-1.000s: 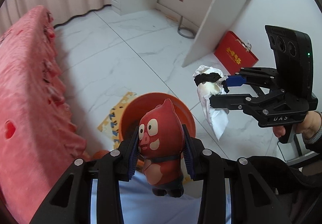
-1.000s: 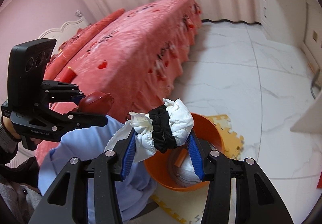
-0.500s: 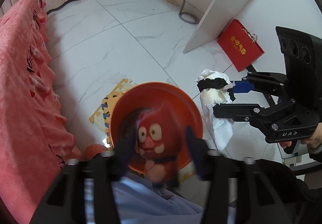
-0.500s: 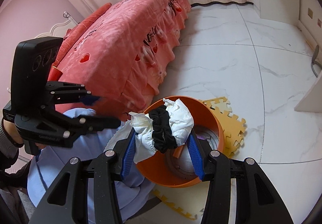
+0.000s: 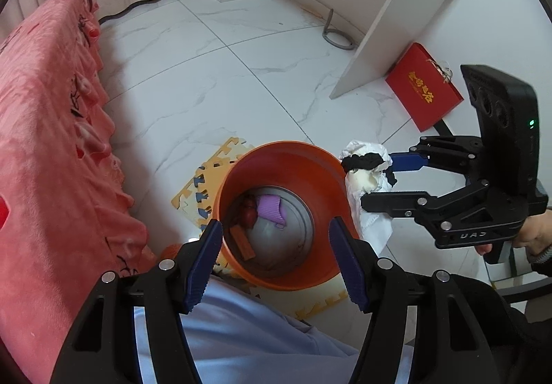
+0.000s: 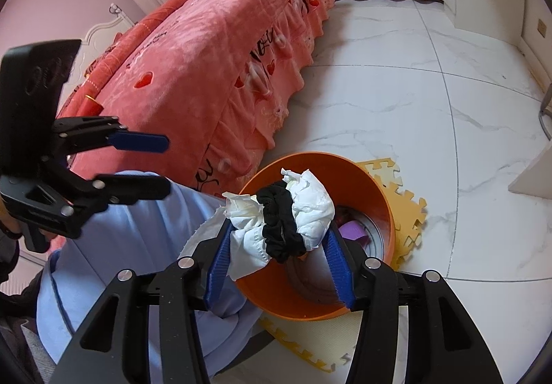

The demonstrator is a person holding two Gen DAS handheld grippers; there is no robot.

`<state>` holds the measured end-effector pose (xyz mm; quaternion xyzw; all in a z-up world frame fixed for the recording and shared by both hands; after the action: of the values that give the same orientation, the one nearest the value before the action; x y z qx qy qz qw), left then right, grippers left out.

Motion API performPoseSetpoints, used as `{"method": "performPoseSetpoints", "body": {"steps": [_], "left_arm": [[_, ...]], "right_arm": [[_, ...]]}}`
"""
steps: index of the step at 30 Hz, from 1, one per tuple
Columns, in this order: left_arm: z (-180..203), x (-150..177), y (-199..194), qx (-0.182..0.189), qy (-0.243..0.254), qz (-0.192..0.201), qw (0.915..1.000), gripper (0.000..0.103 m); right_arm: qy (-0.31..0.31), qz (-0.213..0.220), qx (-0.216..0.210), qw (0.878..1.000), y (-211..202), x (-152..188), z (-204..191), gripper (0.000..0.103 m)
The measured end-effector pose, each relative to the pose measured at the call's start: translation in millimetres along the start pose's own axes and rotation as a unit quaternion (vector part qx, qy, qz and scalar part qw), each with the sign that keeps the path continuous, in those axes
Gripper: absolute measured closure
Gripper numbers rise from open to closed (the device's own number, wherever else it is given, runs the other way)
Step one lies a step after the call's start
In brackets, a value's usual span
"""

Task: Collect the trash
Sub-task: 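Open both tools to drop the tissue and figurine into the bin, then move both tools back over the bed toward the red paper cup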

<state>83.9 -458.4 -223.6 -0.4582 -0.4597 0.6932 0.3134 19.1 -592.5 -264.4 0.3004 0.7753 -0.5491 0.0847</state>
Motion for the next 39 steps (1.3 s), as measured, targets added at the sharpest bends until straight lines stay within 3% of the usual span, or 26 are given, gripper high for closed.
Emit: {"method": "performPoseSetpoints", "body": {"steps": [6,16,19,24,27,30,34,39], "left_arm": [[-7.0,4.7,-2.3,-0.005,-0.009,-0.001,0.9999,0.038],[-9.1,13.7,-14.7,-0.011,-0.009,0.006,0.9999,0.037],[-12.5,19.0,-27.7,-0.021,-0.017,0.019,0.9995,0.024],[-21.3,29.2,-50.7,-0.035,-0.034,0.036,0.9982,0.023],[-30.0,39.3,-70.6,-0.055,-0.051,0.053,0.9958,0.016],[-35.2,50.3,-85.0,-0.063,-0.064,0.061,0.9941,0.016],[-45.4,71.4,-107.0,-0.094,-0.081,0.073,0.9897,0.008],[-58.0,100.0,-131.7,-0.116,-0.117,0.082,0.9828,0.008]], "right_arm": [[0.009,-0.009,0.015,1.0,6.6,1.9,4.0,0.033],[0.003,0.009,0.009,1.0,-10.7,-5.5,-10.6,0.033],[-0.007,0.017,0.001,1.0,-17.4,-10.6,-23.7,0.033],[-0.029,0.026,-0.013,0.999,-26.5,-18.4,-52.7,0.031],[-0.044,0.028,-0.024,0.998,-30.6,-21.6,-73.2,0.03],[-0.061,0.032,-0.031,0.997,-34.7,-24.1,-95.6,0.023],[-0.087,0.037,-0.045,0.994,-38.7,-28.0,-128.1,0.023],[-0.123,0.034,-0.07,0.989,-35.9,-30.7,-176.2,0.022]]}}
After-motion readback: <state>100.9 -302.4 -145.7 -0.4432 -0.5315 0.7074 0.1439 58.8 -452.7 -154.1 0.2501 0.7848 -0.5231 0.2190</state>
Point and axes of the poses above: each gripper's, at about its wrist camera, not at the fingertips, and y roughly the way its jaws point, z to its right, x to its underside, the point moved 9 cm from there along y, roughly the way its jaws point
